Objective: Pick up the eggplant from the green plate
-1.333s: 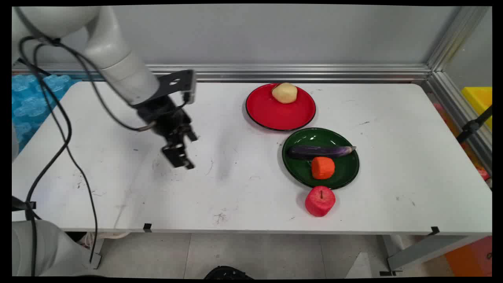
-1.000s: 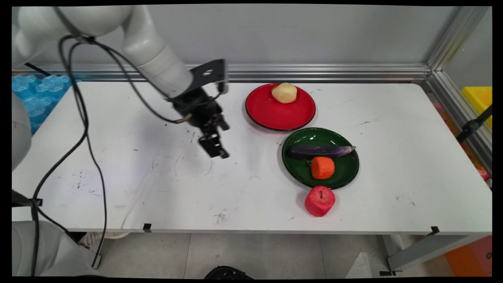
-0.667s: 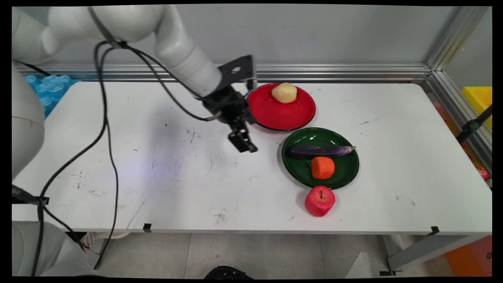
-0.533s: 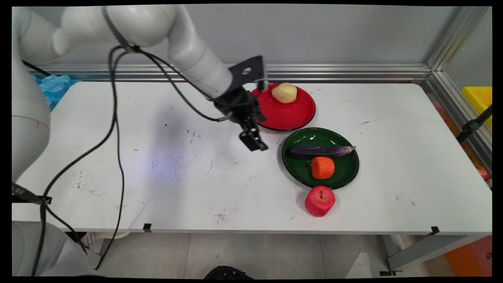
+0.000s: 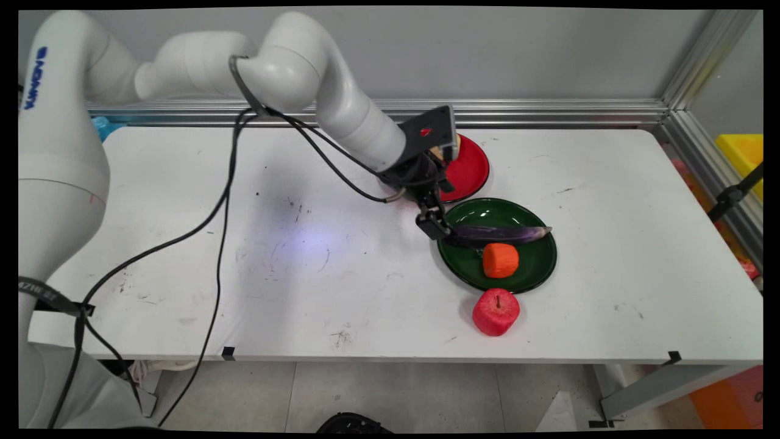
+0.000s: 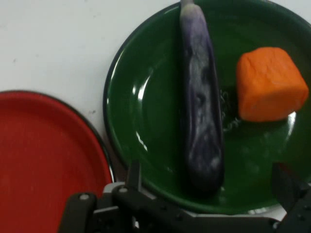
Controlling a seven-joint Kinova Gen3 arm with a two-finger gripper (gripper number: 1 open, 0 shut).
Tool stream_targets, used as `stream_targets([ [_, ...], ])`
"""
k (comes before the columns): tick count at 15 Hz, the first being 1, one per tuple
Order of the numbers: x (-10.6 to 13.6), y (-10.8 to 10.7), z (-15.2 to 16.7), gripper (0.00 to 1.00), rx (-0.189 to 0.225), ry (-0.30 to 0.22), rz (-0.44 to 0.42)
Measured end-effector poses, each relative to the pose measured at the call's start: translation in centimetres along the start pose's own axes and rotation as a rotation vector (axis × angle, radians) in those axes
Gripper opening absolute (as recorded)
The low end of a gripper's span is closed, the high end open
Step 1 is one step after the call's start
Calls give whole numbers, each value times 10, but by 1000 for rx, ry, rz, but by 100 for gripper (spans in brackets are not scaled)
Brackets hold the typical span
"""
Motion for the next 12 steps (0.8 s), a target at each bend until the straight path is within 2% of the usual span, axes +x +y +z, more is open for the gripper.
stream_targets([
  [6,-2,2,38,100,-1,29,15],
  [12,-5,5,60,100,-8,41,12],
])
